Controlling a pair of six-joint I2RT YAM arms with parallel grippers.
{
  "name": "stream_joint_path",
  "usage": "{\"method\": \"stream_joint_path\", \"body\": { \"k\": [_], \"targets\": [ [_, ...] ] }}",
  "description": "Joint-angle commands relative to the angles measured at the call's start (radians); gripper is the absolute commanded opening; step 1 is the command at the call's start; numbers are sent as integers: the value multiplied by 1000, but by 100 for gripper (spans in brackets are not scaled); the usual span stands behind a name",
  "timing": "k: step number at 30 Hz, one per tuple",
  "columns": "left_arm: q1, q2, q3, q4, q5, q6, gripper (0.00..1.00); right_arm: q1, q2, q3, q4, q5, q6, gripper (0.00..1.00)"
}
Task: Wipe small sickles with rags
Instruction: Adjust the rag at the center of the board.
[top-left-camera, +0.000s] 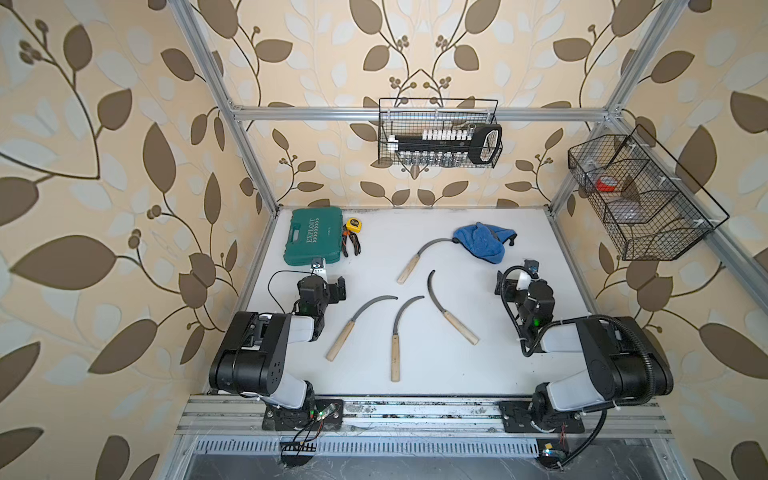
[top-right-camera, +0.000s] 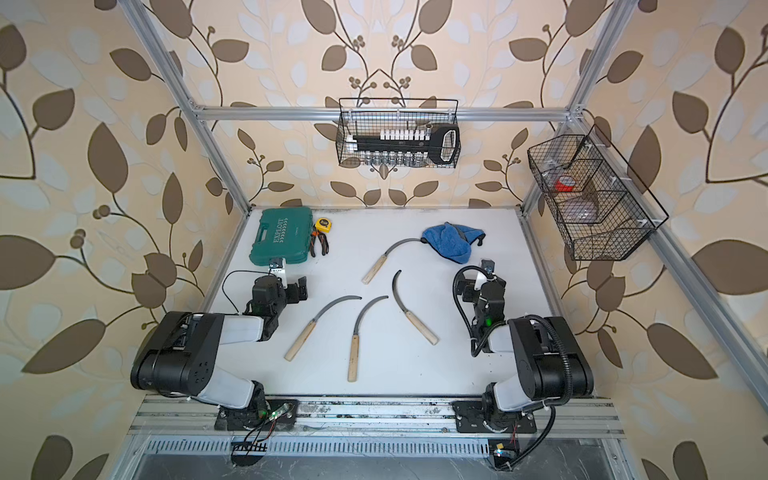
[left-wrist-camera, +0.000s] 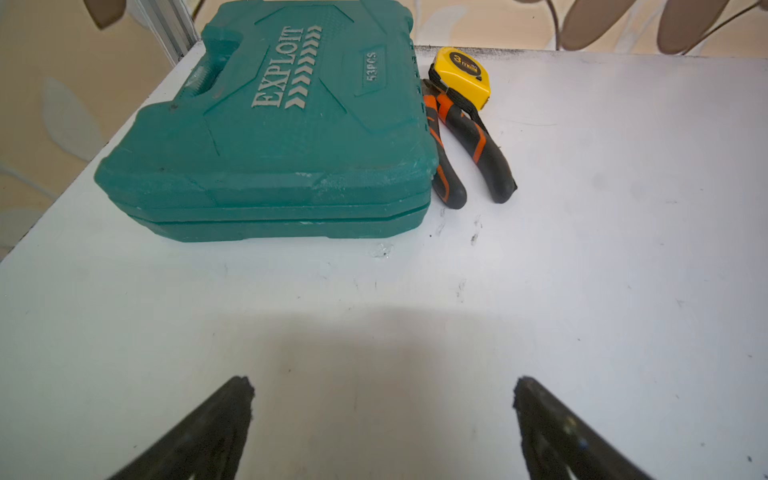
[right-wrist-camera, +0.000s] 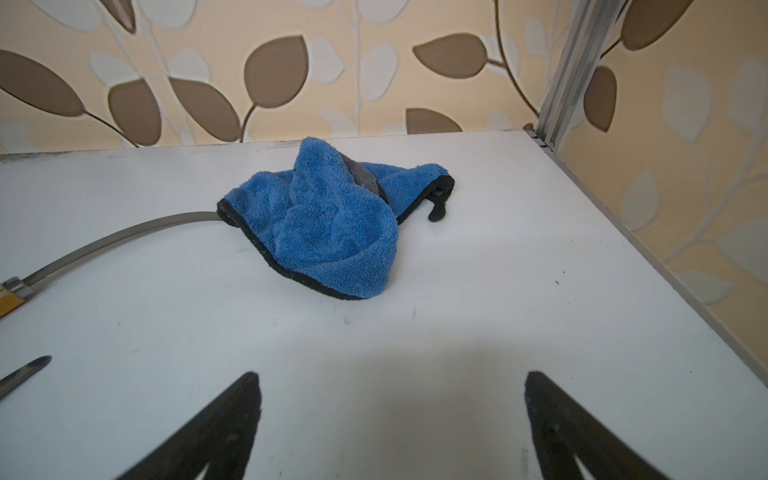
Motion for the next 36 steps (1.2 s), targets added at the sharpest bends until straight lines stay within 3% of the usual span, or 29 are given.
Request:
{"method": "stream_joint_path", "body": {
  "k": [1,27,29,32,36],
  "targets": [
    [3,-4,17,11,11,3,99,3,-8,1,22,12,-4,99],
    [3,-13,6,20,9,5,99,3,-11,-2,25,12,-4,99],
    [1,-31,-1,26,43,26,99,11,-38,3,22,58,1,99],
    [0,-153,45,-153,69,20,99,46,-142,75,-227,147,17,99],
    [0,-261,149,-441,39,-96,99,54,-179,180,-472,152,86,99]
  ]
}}
